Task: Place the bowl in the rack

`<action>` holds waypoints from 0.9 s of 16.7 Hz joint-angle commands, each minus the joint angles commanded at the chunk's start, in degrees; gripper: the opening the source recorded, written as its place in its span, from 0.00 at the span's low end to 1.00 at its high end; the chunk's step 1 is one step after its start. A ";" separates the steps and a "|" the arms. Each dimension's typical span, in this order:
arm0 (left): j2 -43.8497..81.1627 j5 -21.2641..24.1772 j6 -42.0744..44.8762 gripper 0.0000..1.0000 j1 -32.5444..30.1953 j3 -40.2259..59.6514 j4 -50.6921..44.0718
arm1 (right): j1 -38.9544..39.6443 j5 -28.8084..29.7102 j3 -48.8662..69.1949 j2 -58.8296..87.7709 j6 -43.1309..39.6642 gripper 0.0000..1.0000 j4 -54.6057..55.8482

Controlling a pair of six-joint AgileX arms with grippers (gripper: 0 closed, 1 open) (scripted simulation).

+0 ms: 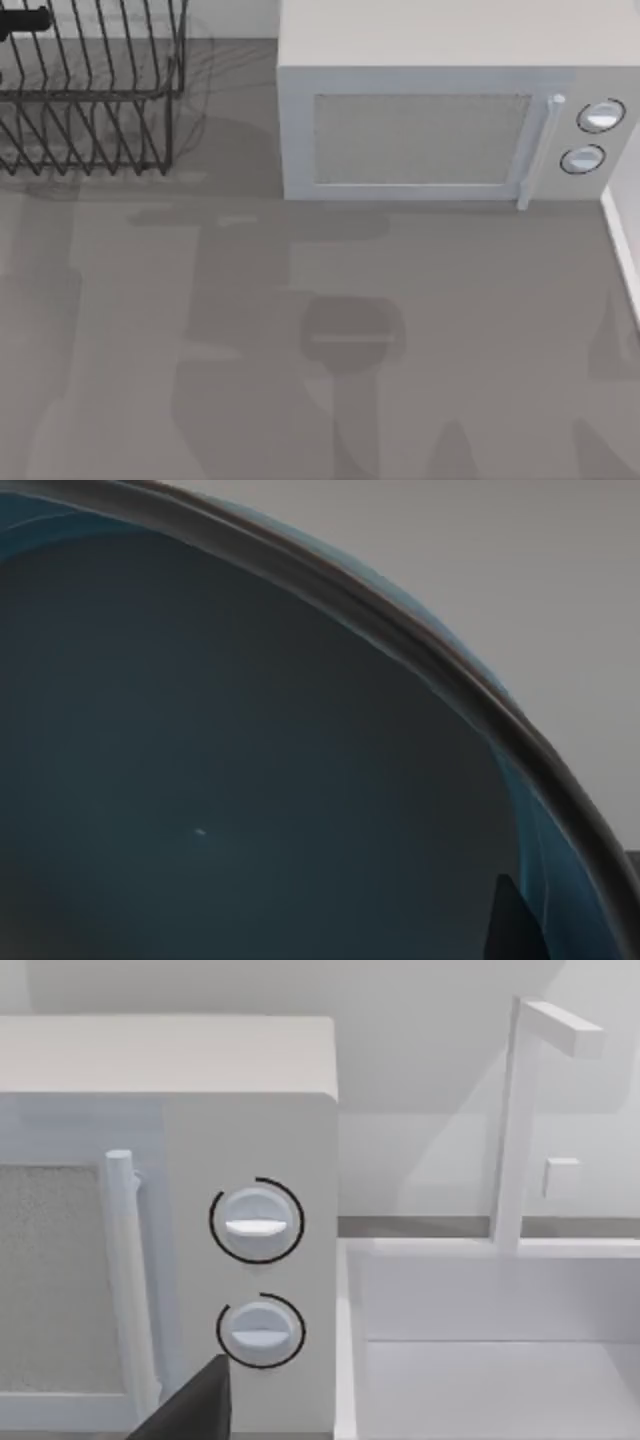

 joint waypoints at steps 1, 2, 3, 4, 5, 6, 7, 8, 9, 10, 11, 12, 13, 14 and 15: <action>0.00 0.00 0.00 0.00 0.00 0.00 0.00 | 0.00 0.00 0.00 0.00 0.00 1.00 0.00; 0.00 0.00 0.00 0.08 0.00 0.00 0.00 | 0.00 0.00 0.00 0.00 0.00 1.00 0.00; 0.00 0.00 0.00 0.15 0.00 0.00 0.00 | 0.00 0.00 0.00 0.00 0.00 1.00 0.00; 0.00 0.00 0.00 0.23 0.00 0.00 0.00 | 0.00 0.00 0.00 0.00 0.00 1.00 0.00; 0.00 0.00 0.00 0.30 0.00 0.00 0.00 | 0.00 0.00 0.00 0.00 0.00 1.00 0.00; 0.00 0.00 0.00 0.38 0.00 0.00 0.00 | 0.00 0.00 0.00 0.00 0.00 1.00 0.00; 0.00 0.00 0.00 0.45 0.00 0.00 0.00 | 0.00 0.00 0.00 0.00 0.00 1.00 0.00; 0.00 0.00 0.00 0.53 0.00 0.00 0.00 | 0.00 0.00 0.00 0.00 0.00 1.00 0.00; 0.00 0.00 0.00 0.60 0.00 0.00 0.00 | 0.00 0.00 0.00 0.00 0.00 1.00 0.00; 0.00 0.00 0.00 0.68 0.00 0.00 0.00 | 0.00 0.00 0.00 0.00 0.00 1.00 0.00; 0.00 0.00 0.00 0.75 0.00 0.00 0.00 | 0.00 0.00 0.00 0.00 0.00 1.00 0.00; 0.00 0.00 0.00 0.83 0.00 0.00 0.00 | 0.00 0.00 0.00 0.00 0.00 1.00 0.00; 0.00 0.00 0.00 0.90 0.00 0.00 0.00 | 0.00 0.00 0.00 0.00 0.00 1.00 0.00; 0.00 0.00 0.00 0.98 0.00 0.00 0.00 | 0.00 0.00 0.00 0.00 0.00 1.00 0.00; 0.00 0.00 0.00 1.00 0.00 0.00 0.00 | 0.00 0.00 0.00 0.00 0.00 1.00 0.00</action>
